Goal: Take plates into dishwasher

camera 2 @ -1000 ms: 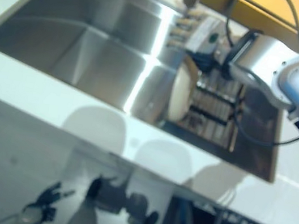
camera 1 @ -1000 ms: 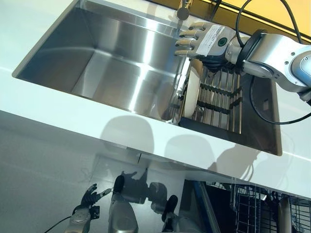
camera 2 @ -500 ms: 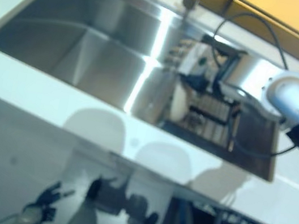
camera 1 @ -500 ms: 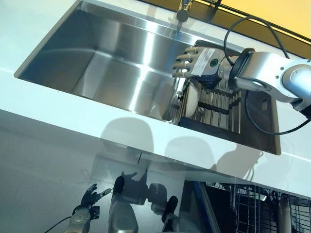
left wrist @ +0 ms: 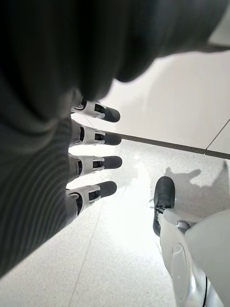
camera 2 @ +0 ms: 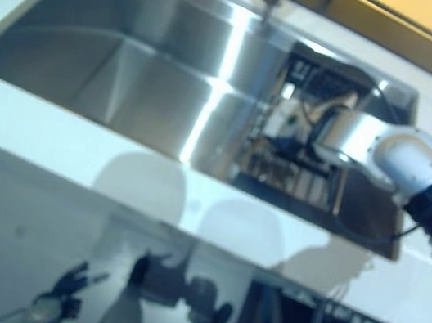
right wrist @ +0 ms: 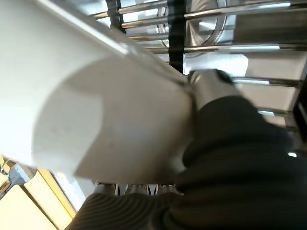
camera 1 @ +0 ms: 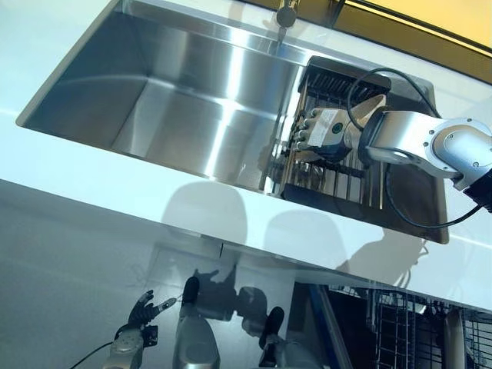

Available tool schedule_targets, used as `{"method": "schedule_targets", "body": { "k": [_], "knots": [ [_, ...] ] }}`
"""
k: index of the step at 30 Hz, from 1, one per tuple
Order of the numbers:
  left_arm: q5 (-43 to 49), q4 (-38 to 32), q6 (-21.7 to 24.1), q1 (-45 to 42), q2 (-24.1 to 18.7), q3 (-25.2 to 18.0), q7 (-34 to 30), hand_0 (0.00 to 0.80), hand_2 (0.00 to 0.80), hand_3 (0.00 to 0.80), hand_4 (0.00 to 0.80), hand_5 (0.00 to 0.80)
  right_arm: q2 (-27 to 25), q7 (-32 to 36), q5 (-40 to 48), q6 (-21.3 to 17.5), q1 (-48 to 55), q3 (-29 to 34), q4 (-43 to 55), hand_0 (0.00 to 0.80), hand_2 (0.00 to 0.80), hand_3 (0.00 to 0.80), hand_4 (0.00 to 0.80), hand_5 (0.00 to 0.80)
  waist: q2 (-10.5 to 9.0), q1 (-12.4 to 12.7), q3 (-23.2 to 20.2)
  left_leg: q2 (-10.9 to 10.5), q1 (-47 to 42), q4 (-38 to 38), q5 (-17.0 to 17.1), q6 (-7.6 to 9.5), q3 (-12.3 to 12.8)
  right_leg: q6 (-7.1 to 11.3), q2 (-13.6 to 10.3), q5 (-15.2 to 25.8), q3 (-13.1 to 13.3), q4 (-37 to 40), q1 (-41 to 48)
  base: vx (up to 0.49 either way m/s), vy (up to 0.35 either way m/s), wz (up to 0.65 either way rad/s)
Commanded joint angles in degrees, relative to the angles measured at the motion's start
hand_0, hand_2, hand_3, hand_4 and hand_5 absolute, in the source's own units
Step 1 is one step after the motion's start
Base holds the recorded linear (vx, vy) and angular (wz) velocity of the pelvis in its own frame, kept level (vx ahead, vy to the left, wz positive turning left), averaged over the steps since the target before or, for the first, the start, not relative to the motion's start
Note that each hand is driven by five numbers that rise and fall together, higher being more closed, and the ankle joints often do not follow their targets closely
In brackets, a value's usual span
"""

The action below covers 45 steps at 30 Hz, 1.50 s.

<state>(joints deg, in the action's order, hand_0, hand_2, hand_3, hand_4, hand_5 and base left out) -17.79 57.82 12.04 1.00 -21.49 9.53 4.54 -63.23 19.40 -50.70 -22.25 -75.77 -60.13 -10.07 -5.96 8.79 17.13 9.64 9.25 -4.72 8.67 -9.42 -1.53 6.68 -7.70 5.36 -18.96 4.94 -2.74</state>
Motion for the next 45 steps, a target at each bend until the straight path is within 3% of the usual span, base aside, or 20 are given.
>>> {"method": "schedule_targets", "body": {
  "k": [1, 17, 21, 24, 28, 37, 45],
  "knots": [
    [-1.87, -0.93, 1.54, 1.27, -1.33, -0.46, 0.02, 0.0, 0.0, 0.0, 0.0, 0.0, -0.92, -1.43, -3.14, 0.87, -2.0, 0.9, -2.41, 0.8, 0.8, 0.8, 0.8, 0.8, -2.35, -0.24, 1.33, -1.72, -0.45, -0.28, -2.53, 1.94, 4.67, 2.69, -2.24, 0.74, 1.54, 0.06, -2.1, 0.0, 0.0, 0.0],
    [-0.32, -0.47, 1.89, 0.04, -0.63, -1.45, 1.0, 0.0, 0.0, 0.0, 0.0, 0.0, -4.78, -8.08, -0.94, 3.73, -1.65, 3.63, -3.43, 0.8, 0.8, 0.8, 0.8, 0.8, -3.47, -2.03, -2.25, -1.66, -3.43, -0.28, -3.55, 2.2, 5.37, 2.83, -1.98, 0.27, 2.79, 0.06, 0.18, 0.013, -0.003, -0.01],
    [0.44, 0.22, 2.33, -0.73, -0.32, -1.58, 1.03, 0.0, 0.0, 0.0, 0.0, 0.0, -6.08, -11.98, 7.51, 8.34, -2.38, 4.86, -5.05, 0.8, 0.8, 0.8, 0.8, 0.8, -3.62, -2.88, -4.56, -1.55, -5.3, -0.28, -4.35, 2.29, 5.82, 2.89, -1.84, -0.25, 3.45, 0.06, 1.55, 0.054, -0.006, -0.05],
    [1.23, 0.99, 2.4, -1.0, 0.08, -1.56, 1.3, 0.0, 0.0, 0.0, 0.0, 0.0, -7.08, -14.8, 19.49, 13.07, -1.73, 7.9, -7.4, 0.8, 0.8, 0.8, 0.8, 0.8, -3.57, -3.83, -6.72, -1.43, -6.96, -0.28, -5.11, 2.33, 6.23, 2.99, -1.72, -0.67, 4.4, 0.06, 2.57, 0.07, -0.005, -0.09],
    [1.77, 1.64, 2.39, -1.11, 0.33, -1.62, 1.2, 0.0, 0.0, 0.0, 0.0, 0.0, -7.97, -15.73, 24.99, 14.98, 0.61, 11.44, -8.5, 0.8, 0.8, 0.8, 0.8, 0.8, -3.37, -4.56, -8.09, -1.37, -8.38, -0.28, -5.79, 2.42, 6.62, 3.07, -1.7, -0.95, 5.15, 0.06, 3.34, 0.057, 0.002, -0.2],
    [4.11, 4.48, 3.65, -2.76, 1.37, 0.78, 0.09, 0.0, 0.0, 0.0, 0.0, 0.0, -11.19, -20.28, 46.23, 21.27, 10.14, 25.73, -12.24, 0.8, 0.8, 0.8, 0.8, 0.8, -1.77, -7.92, -12.81, -0.68, -13.9, -0.28, -8.05, 2.49, 9.98, 3.64, -1.58, -1.48, 8.62, 0.06, 5.57, 0.069, 0.0, -0.21],
    [4.73, 5.91, 4.5, -2.94, 1.41, 1.31, -1.48, 0.0, 0.0, 0.0, 0.0, 0.0, -11.7, -18.74, 63.84, 25.45, 24.01, 42.8, -14.86, 0.8, 0.8, 0.8, 0.8, 0.8, -0.99, -11.55, -13.33, -0.51, -16.62, -0.28, -9.24, 2.6, 12.29, 3.76, -1.21, -1.21, 12.02, 0.06, 5.78, 0.034, -0.007, -0.24]
  ]
}}
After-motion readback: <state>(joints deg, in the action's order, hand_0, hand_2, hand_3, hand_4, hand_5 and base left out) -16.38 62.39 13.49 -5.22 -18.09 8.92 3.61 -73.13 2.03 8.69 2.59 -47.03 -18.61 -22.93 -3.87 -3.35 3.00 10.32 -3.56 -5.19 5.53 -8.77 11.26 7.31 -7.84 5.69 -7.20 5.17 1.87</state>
